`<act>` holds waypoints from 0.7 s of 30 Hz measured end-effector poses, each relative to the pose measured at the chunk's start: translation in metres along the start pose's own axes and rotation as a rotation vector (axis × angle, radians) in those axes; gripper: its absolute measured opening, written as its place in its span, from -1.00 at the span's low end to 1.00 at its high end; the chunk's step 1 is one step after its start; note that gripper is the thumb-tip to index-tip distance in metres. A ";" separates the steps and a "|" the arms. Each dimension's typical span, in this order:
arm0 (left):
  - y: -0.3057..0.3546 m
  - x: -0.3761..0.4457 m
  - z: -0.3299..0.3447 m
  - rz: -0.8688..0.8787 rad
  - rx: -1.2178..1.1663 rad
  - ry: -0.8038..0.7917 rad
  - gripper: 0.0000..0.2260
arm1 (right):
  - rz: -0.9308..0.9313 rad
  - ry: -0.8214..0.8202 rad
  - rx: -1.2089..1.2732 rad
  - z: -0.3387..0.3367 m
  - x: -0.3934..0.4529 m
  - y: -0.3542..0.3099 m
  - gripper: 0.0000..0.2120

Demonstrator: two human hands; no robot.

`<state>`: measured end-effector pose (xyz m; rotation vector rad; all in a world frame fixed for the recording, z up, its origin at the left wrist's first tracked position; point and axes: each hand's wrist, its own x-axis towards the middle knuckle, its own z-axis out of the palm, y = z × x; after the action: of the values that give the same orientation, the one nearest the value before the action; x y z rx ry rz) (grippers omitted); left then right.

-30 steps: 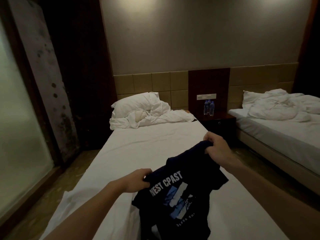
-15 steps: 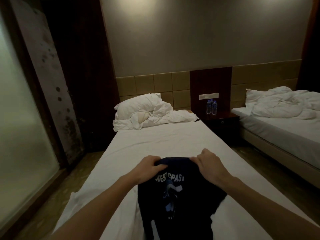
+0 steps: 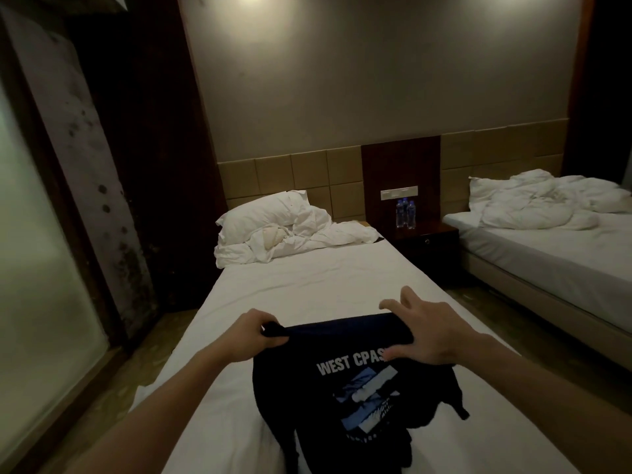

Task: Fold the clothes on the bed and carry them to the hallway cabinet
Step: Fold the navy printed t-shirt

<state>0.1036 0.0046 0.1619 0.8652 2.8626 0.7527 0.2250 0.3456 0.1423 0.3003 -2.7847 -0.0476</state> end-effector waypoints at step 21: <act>0.084 -0.079 -0.026 0.155 -0.668 0.801 -0.83 | 0.023 0.202 0.733 -0.100 -0.039 -0.023 -0.76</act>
<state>0.2079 0.0121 0.2174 0.7901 2.7101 2.3359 0.2992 0.3322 0.2218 0.4143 -2.4949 0.9620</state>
